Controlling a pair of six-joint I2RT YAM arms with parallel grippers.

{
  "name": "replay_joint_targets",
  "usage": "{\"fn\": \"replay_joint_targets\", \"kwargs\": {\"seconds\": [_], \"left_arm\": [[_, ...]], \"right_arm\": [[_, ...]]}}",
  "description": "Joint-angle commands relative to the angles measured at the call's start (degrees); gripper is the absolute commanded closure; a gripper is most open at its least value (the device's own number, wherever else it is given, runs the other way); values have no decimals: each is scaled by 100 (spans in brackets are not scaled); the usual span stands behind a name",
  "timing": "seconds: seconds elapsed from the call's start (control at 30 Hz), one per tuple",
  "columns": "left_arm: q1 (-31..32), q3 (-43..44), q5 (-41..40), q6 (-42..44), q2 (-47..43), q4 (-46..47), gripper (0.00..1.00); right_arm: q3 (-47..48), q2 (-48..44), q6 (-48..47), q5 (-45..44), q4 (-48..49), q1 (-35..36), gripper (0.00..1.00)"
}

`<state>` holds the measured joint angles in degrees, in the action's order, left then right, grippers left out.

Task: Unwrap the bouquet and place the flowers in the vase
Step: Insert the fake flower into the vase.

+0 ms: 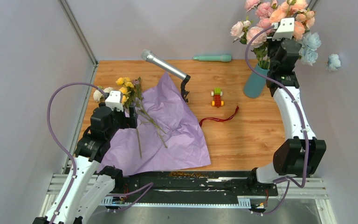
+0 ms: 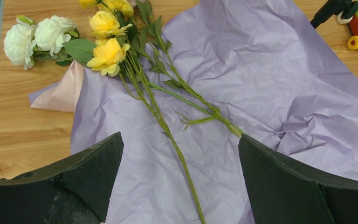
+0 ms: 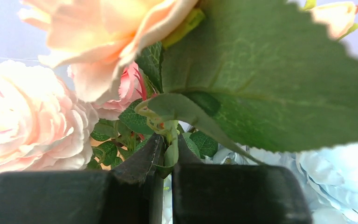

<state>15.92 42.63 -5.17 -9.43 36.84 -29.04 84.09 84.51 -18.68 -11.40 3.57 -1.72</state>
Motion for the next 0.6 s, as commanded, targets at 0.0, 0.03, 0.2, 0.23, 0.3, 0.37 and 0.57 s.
{"fn": "replay_joint_targets", "kwargs": {"seconds": [0.0, 0.03, 0.2, 0.23, 0.3, 0.37, 0.57], "left_arm": [[-37, -9, 44, 146, -29, 101, 0], [-37, -9, 43, 144, -28, 101, 0], [-37, -9, 47, 152, -11, 109, 0], [-37, -9, 45, 152, -11, 109, 0], [-37, -9, 51, 152, -11, 109, 0], [-37, -9, 50, 152, -10, 113, 0], [-37, -9, 51, 152, 2, 113, 0]], "right_arm": [[-111, 190, 29, 87, 41, -38, 100], [-132, 224, 49, 114, 26, -46, 100], [-310, 263, 192, 285, 12, -48, 100], [-345, 268, 245, 306, 12, -48, 100], [-433, 286, 288, 323, 27, -48, 100], [-530, 313, 303, 285, 61, -48, 100], [-729, 411, 264, 139, 100, -48, 100]]}}
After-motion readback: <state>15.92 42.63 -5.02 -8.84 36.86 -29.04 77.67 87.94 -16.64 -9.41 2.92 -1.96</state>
